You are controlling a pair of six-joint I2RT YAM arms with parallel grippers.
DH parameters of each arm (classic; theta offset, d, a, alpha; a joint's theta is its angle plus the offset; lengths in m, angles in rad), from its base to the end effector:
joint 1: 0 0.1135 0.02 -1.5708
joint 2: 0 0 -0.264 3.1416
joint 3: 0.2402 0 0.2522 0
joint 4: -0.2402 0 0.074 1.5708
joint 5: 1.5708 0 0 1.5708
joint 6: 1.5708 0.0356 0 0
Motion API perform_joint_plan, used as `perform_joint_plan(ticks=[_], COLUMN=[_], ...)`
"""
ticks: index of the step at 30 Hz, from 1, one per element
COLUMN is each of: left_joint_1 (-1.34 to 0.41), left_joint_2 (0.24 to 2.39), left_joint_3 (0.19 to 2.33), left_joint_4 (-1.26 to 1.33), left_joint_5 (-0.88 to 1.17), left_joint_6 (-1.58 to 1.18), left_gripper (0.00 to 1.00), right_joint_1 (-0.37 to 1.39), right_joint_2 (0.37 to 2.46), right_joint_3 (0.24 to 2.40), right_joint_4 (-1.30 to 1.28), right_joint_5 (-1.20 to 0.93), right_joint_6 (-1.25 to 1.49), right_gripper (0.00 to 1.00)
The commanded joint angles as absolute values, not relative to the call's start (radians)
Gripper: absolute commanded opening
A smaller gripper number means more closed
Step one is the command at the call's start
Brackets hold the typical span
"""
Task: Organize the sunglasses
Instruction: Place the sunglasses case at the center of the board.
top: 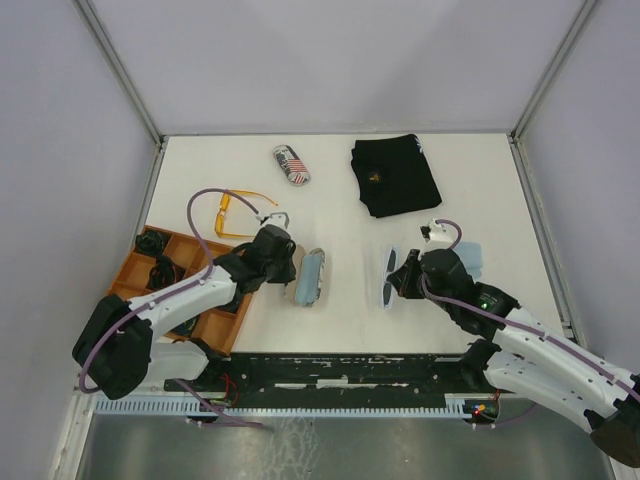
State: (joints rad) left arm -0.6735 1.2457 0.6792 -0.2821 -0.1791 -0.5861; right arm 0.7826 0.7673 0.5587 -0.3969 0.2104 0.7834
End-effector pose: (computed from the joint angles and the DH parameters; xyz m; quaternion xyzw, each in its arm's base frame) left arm 0.1967 -0.1489 0.2010 0.0091 0.9323 -0.1396 0.3337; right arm 0.1269 0.1157 0.2428 0.0491 0.8809 0.2597 0.3928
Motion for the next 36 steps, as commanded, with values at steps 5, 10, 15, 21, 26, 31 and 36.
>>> perform_joint_plan(ticks=[5, 10, 15, 21, 26, 31, 36], left_joint_1=[-0.764, -0.800, -0.813, -0.823, -0.830, -0.844, -0.854], left_joint_2=[1.312, 1.324, 1.322, 1.314, 1.296, 1.269, 1.246], left_joint_3=[0.712, 0.716, 0.718, 0.718, 0.722, 0.718, 0.713], left_joint_4=[-0.235, -0.224, -0.210, -0.200, -0.197, -0.196, -0.199], left_joint_5=[-0.262, -0.275, -0.255, -0.226, -0.205, -0.192, -0.189], left_joint_6=[-0.614, -0.640, -0.644, -0.649, -0.656, -0.668, -0.677], left_gripper=[0.24, 0.28, 0.36, 0.45, 0.45, 0.45, 0.46], right_joint_1=[0.782, 0.782, 0.782, 0.782, 0.782, 0.782, 0.782], right_joint_2=[0.758, 0.754, 0.749, 0.740, 0.751, 0.769, 0.798], right_joint_3=[0.560, 0.563, 0.563, 0.566, 0.566, 0.564, 0.568], right_joint_4=[-0.349, -0.357, -0.358, -0.360, -0.351, -0.321, -0.283], right_joint_5=[0.209, 0.209, 0.207, 0.210, 0.200, 0.173, 0.133], right_joint_6=[0.800, 0.800, 0.805, 0.812, 0.822, 0.846, 0.868], right_gripper=[0.00, 0.00, 0.00, 0.00, 0.00, 0.00, 0.00])
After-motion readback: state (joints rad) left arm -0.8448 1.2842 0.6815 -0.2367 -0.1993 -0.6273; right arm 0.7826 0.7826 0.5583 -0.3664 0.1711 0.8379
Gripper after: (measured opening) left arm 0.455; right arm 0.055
